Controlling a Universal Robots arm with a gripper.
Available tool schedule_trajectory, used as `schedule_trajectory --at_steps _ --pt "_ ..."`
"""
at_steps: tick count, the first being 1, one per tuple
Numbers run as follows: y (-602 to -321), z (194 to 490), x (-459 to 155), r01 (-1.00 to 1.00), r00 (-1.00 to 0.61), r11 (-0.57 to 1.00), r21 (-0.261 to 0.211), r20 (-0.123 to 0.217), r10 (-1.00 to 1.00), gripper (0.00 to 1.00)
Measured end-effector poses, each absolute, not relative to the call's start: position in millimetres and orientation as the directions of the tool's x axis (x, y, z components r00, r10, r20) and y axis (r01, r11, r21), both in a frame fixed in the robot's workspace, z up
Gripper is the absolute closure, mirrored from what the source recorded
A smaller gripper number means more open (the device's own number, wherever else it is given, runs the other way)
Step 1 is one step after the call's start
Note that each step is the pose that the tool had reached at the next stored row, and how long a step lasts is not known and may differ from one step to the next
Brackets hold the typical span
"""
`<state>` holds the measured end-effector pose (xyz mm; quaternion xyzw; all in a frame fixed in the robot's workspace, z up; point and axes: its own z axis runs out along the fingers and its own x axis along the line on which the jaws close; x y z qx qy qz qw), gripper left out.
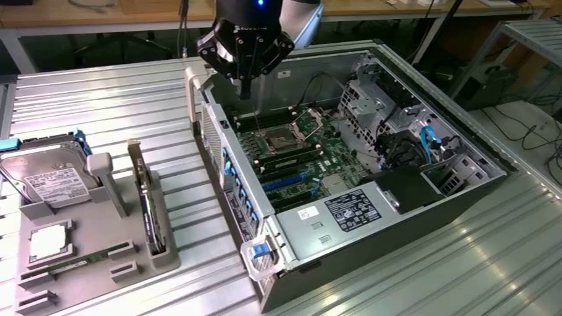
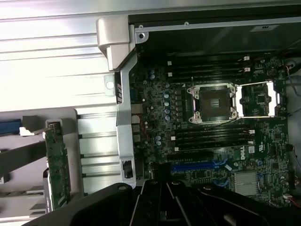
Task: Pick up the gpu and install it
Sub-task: 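Reach for the gpu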
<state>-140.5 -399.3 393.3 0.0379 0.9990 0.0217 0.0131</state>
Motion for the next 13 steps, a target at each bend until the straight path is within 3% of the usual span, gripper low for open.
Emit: schedule_trajectory --at_steps 13 --pt "-400 393 -156 0.074 -0.997 0.996 0.044 -0.024 0.075 0.89"
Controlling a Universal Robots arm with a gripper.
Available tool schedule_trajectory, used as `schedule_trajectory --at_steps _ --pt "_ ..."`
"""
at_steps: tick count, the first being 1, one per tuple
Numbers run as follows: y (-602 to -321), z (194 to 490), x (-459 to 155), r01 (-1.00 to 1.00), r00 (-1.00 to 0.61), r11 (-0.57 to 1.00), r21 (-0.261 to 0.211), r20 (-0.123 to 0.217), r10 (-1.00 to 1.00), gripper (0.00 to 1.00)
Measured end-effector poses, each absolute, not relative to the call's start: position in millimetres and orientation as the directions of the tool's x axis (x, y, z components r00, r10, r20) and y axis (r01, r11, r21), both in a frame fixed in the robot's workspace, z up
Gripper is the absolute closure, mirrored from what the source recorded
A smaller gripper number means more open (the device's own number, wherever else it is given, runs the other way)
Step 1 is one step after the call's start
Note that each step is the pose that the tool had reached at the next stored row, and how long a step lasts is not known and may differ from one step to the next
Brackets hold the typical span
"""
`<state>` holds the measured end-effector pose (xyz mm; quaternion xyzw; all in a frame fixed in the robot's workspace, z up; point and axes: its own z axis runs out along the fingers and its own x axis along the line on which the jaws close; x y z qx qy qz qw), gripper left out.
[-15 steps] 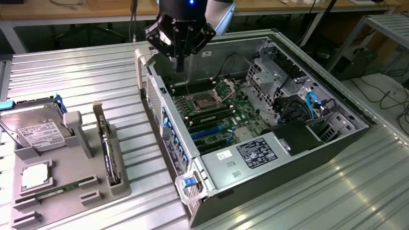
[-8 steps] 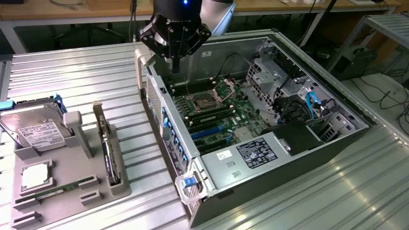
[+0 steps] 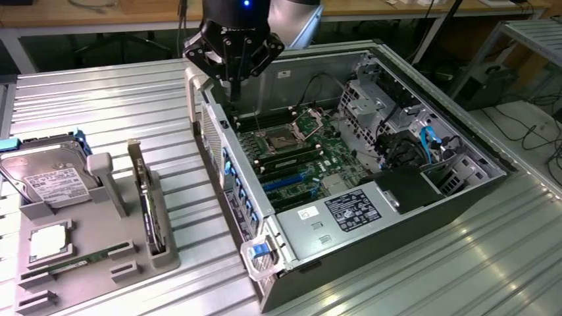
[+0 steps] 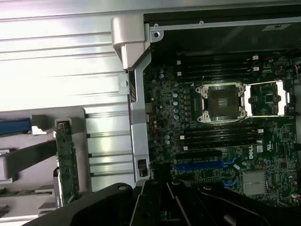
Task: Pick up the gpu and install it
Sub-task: 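Reach for the gpu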
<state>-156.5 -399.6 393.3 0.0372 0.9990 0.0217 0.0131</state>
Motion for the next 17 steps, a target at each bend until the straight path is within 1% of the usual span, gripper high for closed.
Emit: schedule_trajectory --at_steps 17 --pt "-406 393 -181 0.060 -0.998 0.997 0.044 -0.025 0.061 0.89"
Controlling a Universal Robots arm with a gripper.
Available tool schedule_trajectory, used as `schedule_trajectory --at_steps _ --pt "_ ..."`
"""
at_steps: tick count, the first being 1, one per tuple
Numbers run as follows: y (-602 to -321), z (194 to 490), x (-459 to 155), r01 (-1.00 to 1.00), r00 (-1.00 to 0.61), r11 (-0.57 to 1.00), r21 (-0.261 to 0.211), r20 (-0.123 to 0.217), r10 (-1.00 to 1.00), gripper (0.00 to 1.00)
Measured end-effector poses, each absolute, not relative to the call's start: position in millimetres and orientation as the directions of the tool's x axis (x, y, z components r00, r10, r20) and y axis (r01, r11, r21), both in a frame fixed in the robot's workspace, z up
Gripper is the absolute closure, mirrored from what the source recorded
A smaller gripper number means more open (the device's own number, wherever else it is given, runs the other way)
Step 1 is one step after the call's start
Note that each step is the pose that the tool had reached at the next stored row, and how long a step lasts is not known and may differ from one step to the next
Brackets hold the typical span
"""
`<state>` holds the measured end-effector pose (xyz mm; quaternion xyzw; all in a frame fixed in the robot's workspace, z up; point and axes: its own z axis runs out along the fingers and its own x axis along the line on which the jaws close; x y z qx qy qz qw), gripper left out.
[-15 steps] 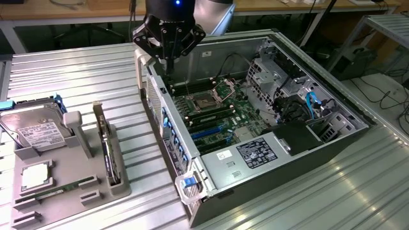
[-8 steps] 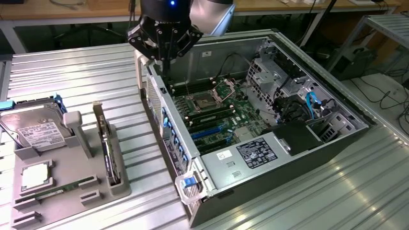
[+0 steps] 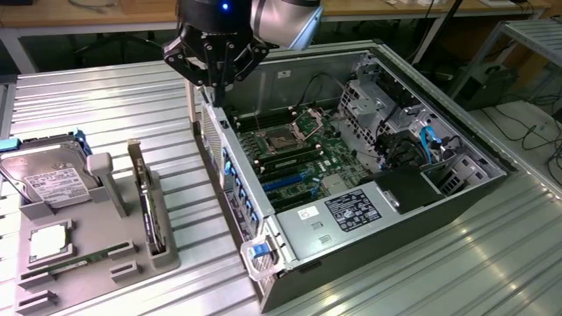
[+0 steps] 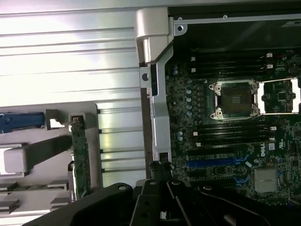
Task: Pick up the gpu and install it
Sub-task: 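Reach for the gpu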
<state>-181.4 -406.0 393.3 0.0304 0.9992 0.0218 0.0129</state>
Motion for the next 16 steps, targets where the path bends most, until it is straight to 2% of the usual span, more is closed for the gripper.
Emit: schedule_trajectory --at_steps 16 --pt "-414 393 -202 0.049 -0.998 0.998 0.044 -0.024 0.050 0.89"
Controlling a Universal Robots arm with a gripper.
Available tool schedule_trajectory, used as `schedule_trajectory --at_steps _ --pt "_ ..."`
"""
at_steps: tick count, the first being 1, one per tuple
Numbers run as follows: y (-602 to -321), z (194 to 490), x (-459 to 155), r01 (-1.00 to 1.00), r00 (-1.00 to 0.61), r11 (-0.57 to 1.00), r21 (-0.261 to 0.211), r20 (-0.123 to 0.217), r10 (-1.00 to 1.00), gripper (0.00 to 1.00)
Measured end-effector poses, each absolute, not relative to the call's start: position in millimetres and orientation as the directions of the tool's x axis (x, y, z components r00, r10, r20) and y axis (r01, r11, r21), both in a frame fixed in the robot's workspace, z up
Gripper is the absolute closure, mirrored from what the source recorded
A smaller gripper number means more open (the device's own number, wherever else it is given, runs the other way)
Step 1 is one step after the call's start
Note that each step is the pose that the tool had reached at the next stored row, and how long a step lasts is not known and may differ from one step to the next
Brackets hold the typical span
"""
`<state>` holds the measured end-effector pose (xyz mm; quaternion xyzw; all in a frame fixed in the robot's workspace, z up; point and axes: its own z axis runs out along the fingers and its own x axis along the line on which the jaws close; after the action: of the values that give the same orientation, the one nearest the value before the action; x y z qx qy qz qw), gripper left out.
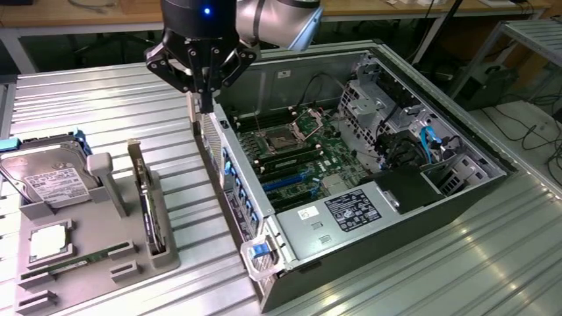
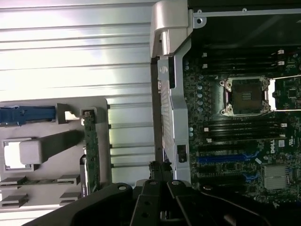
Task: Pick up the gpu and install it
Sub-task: 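Reach for the gpu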
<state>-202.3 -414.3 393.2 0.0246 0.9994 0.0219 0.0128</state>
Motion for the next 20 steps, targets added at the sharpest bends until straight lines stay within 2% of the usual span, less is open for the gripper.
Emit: schedule_trajectory --at_steps 20 --pt "-430 393 -231 0.037 -0.999 0.998 0.044 -0.024 0.038 0.89"
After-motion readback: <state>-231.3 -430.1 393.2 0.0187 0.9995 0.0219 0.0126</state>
